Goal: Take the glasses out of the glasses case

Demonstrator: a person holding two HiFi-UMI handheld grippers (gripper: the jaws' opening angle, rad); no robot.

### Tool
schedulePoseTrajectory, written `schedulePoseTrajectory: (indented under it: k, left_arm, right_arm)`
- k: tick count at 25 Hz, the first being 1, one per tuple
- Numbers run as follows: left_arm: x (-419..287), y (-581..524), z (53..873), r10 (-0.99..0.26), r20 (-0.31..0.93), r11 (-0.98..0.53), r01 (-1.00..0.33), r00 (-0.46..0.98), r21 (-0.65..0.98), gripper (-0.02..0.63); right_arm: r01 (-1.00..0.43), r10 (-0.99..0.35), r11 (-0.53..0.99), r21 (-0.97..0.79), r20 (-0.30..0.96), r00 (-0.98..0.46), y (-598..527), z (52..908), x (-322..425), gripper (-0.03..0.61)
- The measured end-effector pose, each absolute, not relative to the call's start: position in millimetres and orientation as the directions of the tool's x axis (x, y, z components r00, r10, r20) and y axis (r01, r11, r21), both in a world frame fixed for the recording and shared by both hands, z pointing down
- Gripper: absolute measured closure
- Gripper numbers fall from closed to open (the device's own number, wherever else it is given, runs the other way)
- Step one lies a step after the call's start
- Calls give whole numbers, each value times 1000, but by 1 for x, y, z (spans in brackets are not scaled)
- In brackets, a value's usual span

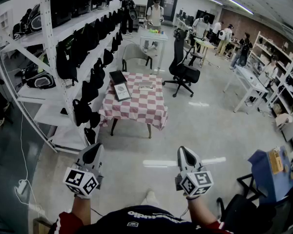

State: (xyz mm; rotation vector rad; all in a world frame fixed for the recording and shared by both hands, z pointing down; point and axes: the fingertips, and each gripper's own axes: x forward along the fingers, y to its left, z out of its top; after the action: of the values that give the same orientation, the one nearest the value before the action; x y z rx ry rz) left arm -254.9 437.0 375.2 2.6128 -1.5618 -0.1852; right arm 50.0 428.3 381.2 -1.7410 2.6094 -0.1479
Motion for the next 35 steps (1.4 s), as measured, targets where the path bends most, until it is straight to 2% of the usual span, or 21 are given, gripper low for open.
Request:
schedulePoseTrajectory:
  k: [16, 23, 28, 35]
  left_arm:
    - [-255, 442, 370, -872, -82, -489, -857, 482, 161, 609]
    - [-261, 438, 372, -859, -112, -511, -819, 500, 262, 609]
    - [-244, 431, 374, -826, -110, -563, -798, 553, 215, 609]
    - [-240, 391, 381, -859, -55, -511, -840, 510, 182, 609]
  right_arm:
    - [-918, -916, 391, -70, 61, -396, 437, 379, 39, 588]
    - [-900, -898, 431, -60, 67, -434, 442, 376, 33, 576]
    - [-893, -889, 446, -65, 81, -450, 432, 378, 37, 575]
    - [-866, -862, 495, -65, 89, -499, 390, 376, 38, 575]
